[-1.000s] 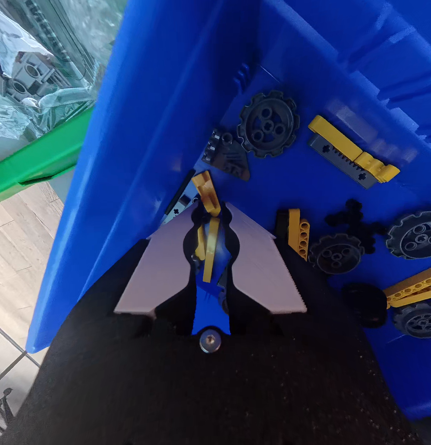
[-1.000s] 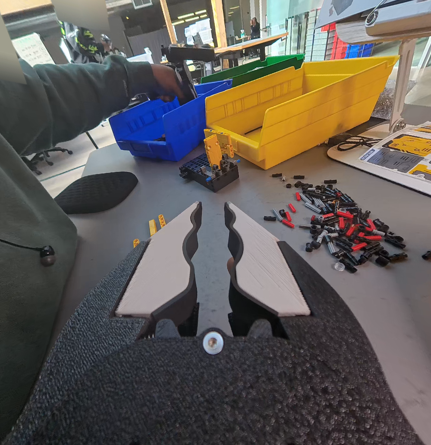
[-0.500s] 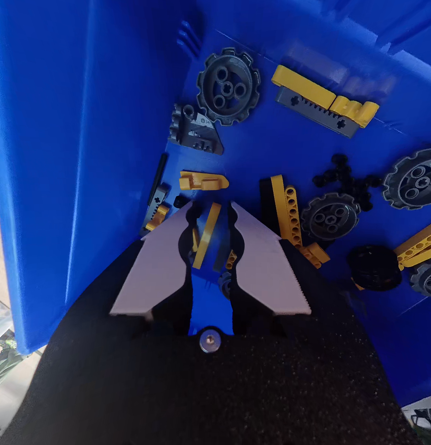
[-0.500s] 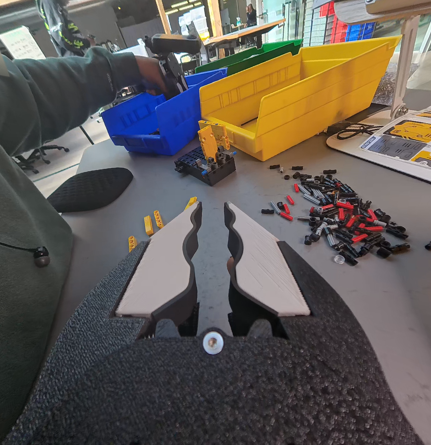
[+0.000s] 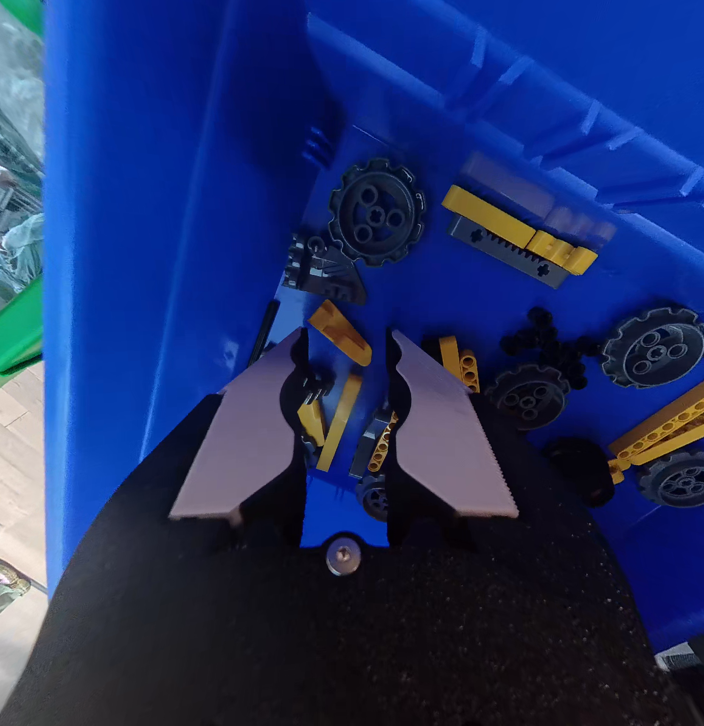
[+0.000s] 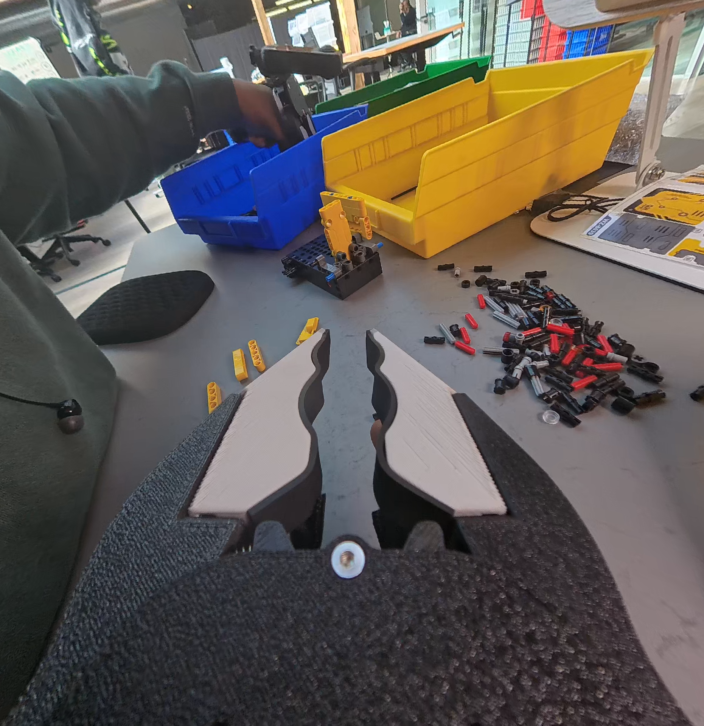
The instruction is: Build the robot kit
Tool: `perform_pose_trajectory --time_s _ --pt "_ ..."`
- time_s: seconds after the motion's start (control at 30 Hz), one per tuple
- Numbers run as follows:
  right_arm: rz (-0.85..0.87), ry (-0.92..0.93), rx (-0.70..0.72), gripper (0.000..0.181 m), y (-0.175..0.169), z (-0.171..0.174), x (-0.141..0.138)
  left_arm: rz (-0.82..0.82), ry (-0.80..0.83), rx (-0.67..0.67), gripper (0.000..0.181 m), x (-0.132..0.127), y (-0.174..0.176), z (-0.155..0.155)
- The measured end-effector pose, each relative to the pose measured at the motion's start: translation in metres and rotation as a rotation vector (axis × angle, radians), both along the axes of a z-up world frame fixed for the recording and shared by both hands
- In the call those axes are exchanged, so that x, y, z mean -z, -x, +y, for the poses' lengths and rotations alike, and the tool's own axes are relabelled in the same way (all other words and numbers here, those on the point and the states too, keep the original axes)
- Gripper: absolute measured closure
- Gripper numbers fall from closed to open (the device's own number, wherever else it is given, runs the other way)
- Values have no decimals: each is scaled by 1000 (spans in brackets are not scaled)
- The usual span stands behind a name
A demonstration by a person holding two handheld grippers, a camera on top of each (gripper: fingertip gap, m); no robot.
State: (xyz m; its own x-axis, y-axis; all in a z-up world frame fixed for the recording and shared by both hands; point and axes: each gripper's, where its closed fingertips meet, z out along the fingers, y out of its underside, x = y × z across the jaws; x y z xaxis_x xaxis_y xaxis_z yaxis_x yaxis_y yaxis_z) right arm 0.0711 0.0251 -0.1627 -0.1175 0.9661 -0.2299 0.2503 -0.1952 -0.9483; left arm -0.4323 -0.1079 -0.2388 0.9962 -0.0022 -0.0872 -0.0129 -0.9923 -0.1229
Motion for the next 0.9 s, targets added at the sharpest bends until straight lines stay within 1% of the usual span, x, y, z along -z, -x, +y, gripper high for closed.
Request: perform_pose_trajectory --time_s 0.17,0.2,0.23,0.27,0.3,0.37,0.4,0.5,0.6,0.73,0.8,0.9 --pt "-1 4 -2 163 0 0 0 2 -6 -10 154 0 2 -5" --pt "-4 4 -3 163 0 0 1 -2 -14 -17 158 1 1 -6" --pt "-7 2 -3 163 0 0 1 16 -19 -14 168 0 2 -6" --pt "-8 -1 -4 163 0 -1 1 53 -29 11 175 -3 3 -6" --pt "-8 -6 -4 163 0 -1 1 90 -44 57 175 -9 0 -6" --pt "-1 -18 -2 163 -1 -2 -1 179 -106 164 175 -32 -16 -6" --pt "6 -21 -2 163 -1 -2 -3 219 -150 206 175 -48 -28 -6" --pt "23 -14 -13 164 0 -5 -7 294 -257 328 176 -94 -84 -7" --pt "38 -40 -47 164 7 -15 -11 332 -307 438 176 -126 -147 -8" --pt "43 -163 -119 163 22 -41 -17 317 -289 558 176 -143 -220 -5" --pt "43 -260 -156 162 31 -58 -21 277 -276 617 175 -145 -253 0" --pt "52 -404 -216 156 45 -83 -29 239 -238 709 176 -143 -294 7"
